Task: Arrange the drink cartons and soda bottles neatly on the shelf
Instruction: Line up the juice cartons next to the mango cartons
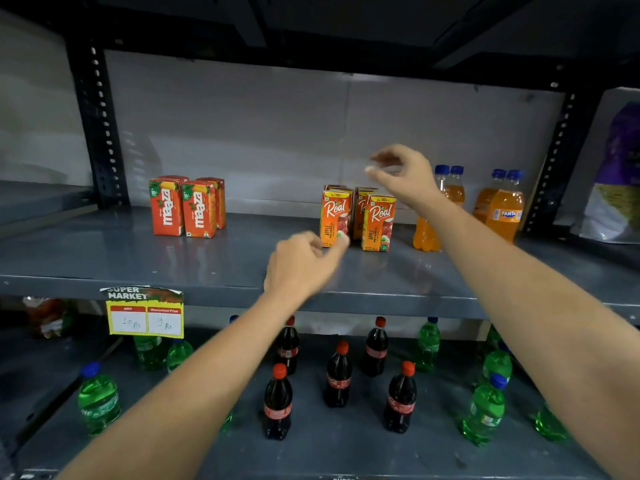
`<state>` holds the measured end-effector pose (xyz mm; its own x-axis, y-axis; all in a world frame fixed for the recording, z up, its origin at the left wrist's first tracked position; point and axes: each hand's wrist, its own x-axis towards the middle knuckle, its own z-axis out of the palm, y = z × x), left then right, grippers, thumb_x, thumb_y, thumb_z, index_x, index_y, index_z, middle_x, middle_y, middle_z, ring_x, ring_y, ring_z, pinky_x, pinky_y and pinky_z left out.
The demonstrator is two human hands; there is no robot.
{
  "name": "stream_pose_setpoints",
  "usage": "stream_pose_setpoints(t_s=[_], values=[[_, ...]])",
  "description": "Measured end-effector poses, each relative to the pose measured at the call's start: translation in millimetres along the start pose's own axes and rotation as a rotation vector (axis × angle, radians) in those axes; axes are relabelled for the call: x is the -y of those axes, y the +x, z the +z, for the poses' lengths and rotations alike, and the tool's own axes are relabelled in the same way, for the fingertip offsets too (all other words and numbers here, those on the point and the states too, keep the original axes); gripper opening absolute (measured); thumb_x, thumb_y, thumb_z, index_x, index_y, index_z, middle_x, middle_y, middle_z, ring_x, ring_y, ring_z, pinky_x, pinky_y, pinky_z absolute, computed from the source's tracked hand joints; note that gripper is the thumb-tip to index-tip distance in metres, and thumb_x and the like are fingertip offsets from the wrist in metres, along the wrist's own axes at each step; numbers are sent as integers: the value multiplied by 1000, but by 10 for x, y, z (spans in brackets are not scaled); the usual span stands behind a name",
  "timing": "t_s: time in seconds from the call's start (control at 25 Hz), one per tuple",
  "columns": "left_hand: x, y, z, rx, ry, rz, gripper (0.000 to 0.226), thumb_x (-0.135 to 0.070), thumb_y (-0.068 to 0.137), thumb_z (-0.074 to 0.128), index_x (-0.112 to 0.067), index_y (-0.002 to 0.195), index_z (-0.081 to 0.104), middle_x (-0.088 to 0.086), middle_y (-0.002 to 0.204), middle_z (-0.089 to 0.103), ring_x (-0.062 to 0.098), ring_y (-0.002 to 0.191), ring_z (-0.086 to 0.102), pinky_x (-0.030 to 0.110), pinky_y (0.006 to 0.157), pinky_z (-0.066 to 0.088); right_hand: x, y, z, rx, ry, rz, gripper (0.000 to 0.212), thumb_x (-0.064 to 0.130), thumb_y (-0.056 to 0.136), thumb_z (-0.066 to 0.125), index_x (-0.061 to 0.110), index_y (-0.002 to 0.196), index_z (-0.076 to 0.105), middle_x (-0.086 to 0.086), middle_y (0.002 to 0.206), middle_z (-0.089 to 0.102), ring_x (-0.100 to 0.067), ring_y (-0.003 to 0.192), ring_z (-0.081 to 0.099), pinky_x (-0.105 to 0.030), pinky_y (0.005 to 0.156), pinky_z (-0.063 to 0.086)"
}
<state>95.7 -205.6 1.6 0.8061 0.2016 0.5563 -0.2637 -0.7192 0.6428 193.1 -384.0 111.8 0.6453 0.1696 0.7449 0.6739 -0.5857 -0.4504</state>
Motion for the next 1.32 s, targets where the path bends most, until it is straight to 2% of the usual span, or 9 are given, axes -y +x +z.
stream_pose_setpoints(t_s=[0.08, 0.24, 0.4, 0.56, 0.8, 1.0, 1.12, 1.2, 1.32], values=[[36, 335, 13, 40, -257, -191, 52, -54, 76, 67, -15, 110, 60, 0, 105, 66, 15, 96, 60, 24, 73, 45, -265, -298, -14, -187, 109, 141, 37, 28, 81, 67, 11, 113, 58, -4, 112, 62, -14, 101, 57, -23, 84, 47], [140, 727, 174, 158, -291, -263, 82, -34, 72, 79, -11, 137, 34, 12, 139, 46, 26, 124, 46, 37, 95, 41, -589, -608, 89, -7, 113, 277, 54, 30, 77, 73, 17, 121, 46, -4, 123, 57, -15, 108, 55, -19, 82, 45], [187, 904, 314, 182, -307, -156, 64, -28, 72, 80, -13, 124, 47, 8, 129, 56, 17, 110, 52, 34, 88, 45, -690, -547, 191, 216, 63, 377, 66, 26, 77, 74, 17, 131, 39, -5, 133, 54, -16, 115, 53, -31, 90, 47], [226, 942, 348, 136, -312, -98, 50, -20, 77, 76, -11, 119, 51, 9, 123, 59, 12, 103, 51, 31, 80, 47, -753, -529, 242, 286, 110, 443, 63, 23, 78, 73, 16, 132, 40, -8, 136, 53, -25, 124, 52, -44, 100, 47], [215, 944, 369, 176, -357, -100, 50, -18, 77, 76, -9, 120, 52, 12, 122, 60, 23, 112, 57, 50, 89, 53, -734, -531, 265, 274, 64, 419, 61, 27, 78, 72, 17, 131, 41, -7, 135, 54, -23, 123, 52, -42, 99, 48], [230, 948, 371, 180, -369, -104, 48, -18, 78, 75, -10, 119, 52, 12, 122, 60, 23, 111, 57, 49, 89, 53, -733, -533, 272, 286, 28, 402, 58, 30, 80, 71, 17, 128, 42, -6, 134, 55, -23, 123, 53, -41, 99, 47], [238, 930, 370, 188, -360, -136, 45, -23, 76, 77, -10, 112, 54, 11, 117, 62, 20, 105, 59, 39, 84, 54, -718, -545, 279, 306, -18, 405, 61, 33, 79, 71, 16, 129, 41, -7, 134, 54, -24, 123, 53, -37, 96, 46], [229, 890, 368, 169, -273, -154, 50, -33, 72, 80, -9, 108, 54, 12, 114, 64, 19, 99, 60, 31, 79, 51, -686, -579, 271, 270, -54, 377, 67, 39, 76, 72, 16, 129, 39, -7, 133, 55, -23, 120, 54, -34, 91, 48], [185, 777, 314, 90, 34, -105, 63, -49, 69, 77, -6, 110, 55, 12, 111, 63, 25, 102, 59, 37, 79, 50, -611, -640, 210, 20, -82, 244, 58, 42, 75, 71, 17, 119, 42, -4, 117, 58, -18, 105, 58, -30, 82, 52]])
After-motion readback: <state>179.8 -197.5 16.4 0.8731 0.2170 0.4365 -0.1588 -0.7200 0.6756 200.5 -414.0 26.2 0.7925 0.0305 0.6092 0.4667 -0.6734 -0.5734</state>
